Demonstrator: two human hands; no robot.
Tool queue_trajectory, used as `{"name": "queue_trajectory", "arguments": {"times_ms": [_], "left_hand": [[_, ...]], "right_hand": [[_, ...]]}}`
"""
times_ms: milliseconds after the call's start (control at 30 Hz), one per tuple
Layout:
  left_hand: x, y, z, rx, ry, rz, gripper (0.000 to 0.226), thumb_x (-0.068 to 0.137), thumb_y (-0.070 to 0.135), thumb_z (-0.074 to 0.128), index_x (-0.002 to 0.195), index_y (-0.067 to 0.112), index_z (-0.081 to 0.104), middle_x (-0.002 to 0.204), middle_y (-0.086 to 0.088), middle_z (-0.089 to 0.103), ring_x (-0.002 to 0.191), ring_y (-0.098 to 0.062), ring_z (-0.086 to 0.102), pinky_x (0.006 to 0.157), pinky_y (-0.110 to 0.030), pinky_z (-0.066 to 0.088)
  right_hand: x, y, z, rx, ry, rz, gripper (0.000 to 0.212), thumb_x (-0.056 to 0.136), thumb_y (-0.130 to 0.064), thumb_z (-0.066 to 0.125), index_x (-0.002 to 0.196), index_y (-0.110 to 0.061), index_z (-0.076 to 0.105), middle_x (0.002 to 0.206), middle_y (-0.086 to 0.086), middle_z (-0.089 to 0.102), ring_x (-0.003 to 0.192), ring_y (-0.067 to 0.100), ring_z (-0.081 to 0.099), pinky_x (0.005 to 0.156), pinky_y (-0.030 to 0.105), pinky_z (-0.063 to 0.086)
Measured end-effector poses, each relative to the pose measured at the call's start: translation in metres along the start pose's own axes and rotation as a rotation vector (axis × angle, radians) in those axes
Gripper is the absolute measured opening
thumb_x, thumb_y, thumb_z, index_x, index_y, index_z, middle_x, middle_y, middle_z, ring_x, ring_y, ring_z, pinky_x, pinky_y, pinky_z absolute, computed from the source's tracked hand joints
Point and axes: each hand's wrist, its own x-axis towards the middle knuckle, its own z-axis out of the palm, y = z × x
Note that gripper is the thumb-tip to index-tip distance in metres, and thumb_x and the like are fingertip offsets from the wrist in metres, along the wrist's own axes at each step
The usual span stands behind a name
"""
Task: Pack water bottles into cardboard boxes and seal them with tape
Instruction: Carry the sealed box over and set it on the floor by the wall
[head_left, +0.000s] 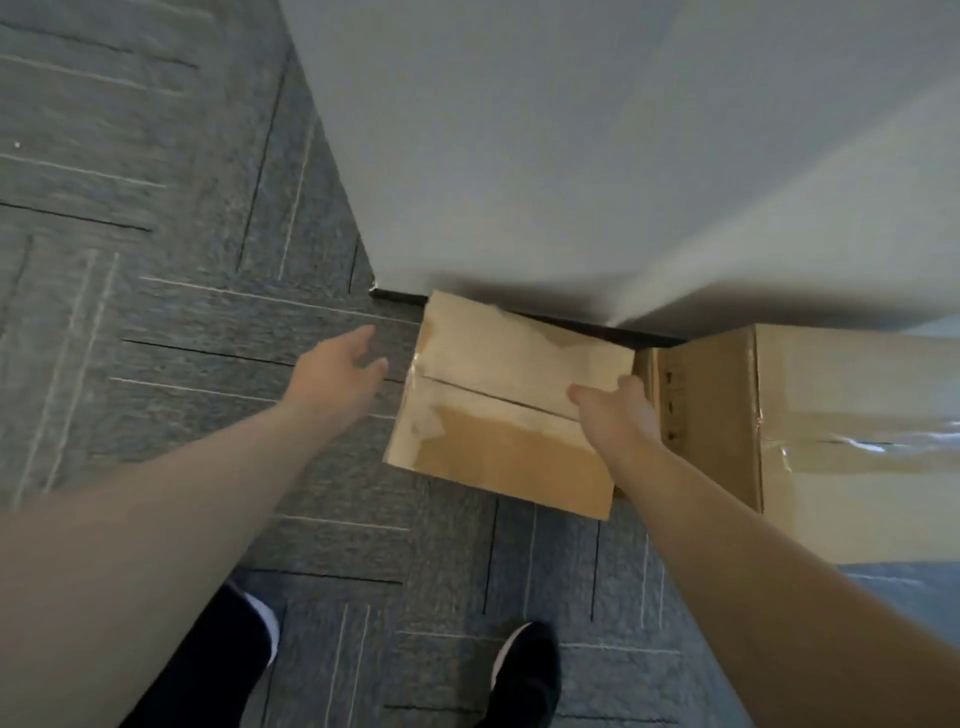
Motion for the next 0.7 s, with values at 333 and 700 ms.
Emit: {"name": "queue_trajectory", "arguments": {"times_ms": [333,700], "left_hand": [[-0.11,0.018,-0.439,-0.133,0.407,0.03,0.039,0.092,0.017,0.06,0.13,0.017,0.059,0.12,-0.007,0.067,0.108,-0.021,0.063,0.09,-0.026,0.043],[-0.352,-0.11,-0.882,-0.46,0.954,-0.12,0.027,0.094,0.015,0.051,0.118,0.016,0.064,0.118,-0.004,0.064,0.108,-0.018,0.06,0.086,-0.024,0.045]], "right_hand": [[-0.307,-0.378,0.056,-0.392,-0.325,-0.603,0.035,0.091,-0.032,0.055,0.118,-0.01,0.053,0.116,0.007,0.058,0.11,0.028,0.057,0.09,0.034,0.046],[-0.734,-0.649,0.218,-0.305,-0.596,-1.058,0.016,0.075,-0.015,0.057,0.065,-0.015,0.045,0.064,0.008,0.044,0.063,0.021,0.044,0.061,0.037,0.038]]}}
